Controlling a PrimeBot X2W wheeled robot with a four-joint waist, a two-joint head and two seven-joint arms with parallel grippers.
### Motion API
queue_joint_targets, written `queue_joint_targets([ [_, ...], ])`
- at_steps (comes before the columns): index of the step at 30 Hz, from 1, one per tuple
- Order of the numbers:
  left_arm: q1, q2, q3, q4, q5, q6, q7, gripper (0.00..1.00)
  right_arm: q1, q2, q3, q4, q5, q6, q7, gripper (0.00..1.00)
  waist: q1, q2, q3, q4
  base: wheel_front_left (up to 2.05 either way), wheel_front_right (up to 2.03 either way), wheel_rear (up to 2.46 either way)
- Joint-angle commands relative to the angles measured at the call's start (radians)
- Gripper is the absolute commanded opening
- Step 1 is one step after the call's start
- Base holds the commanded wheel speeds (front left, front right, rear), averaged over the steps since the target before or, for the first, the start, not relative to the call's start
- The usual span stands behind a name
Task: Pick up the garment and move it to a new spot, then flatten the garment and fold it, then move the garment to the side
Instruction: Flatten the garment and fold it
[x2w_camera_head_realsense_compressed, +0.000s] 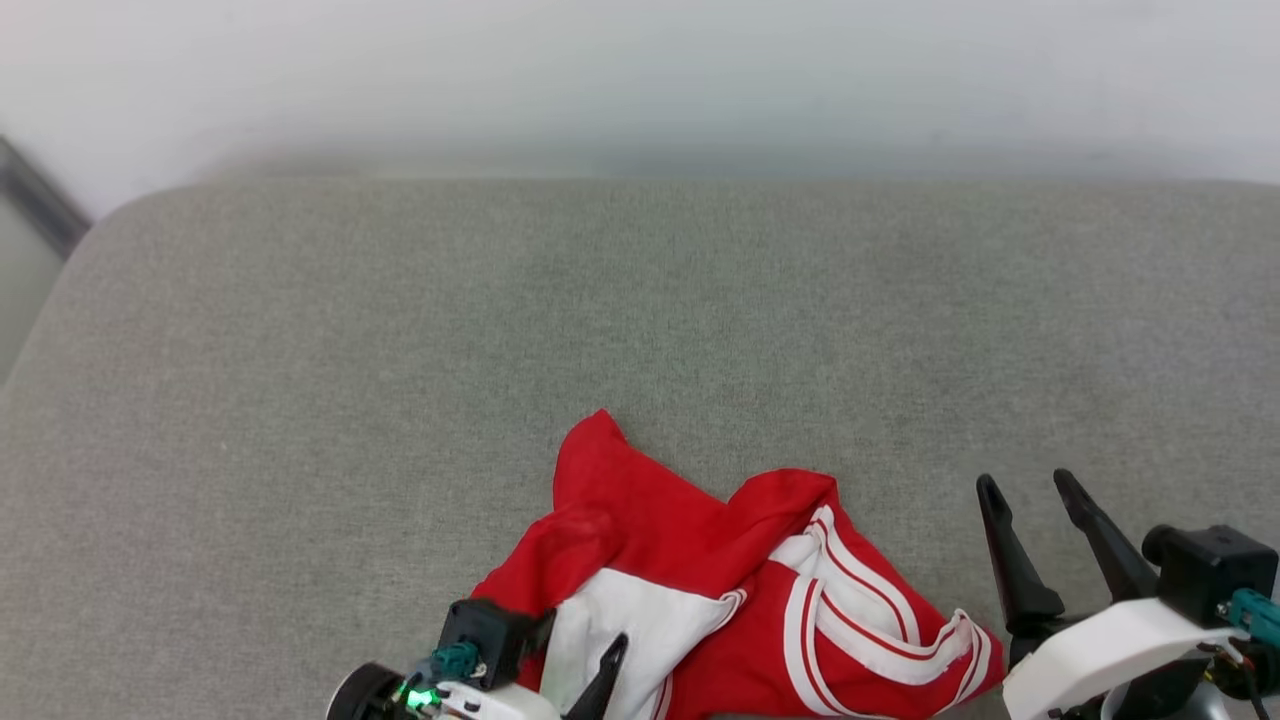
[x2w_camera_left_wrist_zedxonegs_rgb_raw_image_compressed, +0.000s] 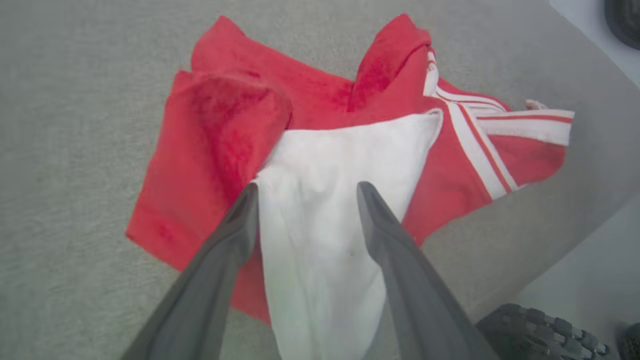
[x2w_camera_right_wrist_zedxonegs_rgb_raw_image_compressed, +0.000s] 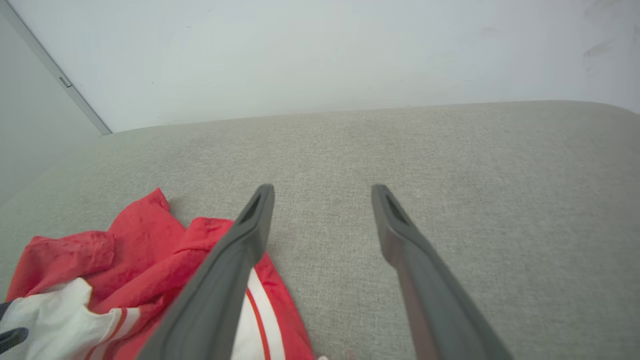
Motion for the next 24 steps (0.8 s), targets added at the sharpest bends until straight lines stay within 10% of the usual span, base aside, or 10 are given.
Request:
queue_joint_targets([
  [1, -0.01, -0.007, 0.002, -0.001, 0.007, 0.003, -0.019, 1.0, 0.016, 0.002, -0.003, -0.002, 0.005, 0.0, 0.002, 1.0, 0.0, 0.0, -0.023, -0.001, 0.0, 0.0, 0.0],
  [13, -0.107, 0.011, 0.065, 0.051, 0.026, 0.011, -0.07, 1.0, 0.042, 0.003, -0.01, -0.025, 0.026, 0.0, 0.017, 1.0, 0.0, 0.0, -0.052, -0.024, 0.0, 0.0, 0.0],
  [24, -0.324, 0.063, 0.033, 0.187, -0.054, -0.144, 0.204, 1.0, -0.025, 0.003, 0.012, -0.005, 0.058, 0.0, -0.005, 1.0, 0.0, 0.0, 0.061, -0.09, 0.0, 0.0, 0.0],
])
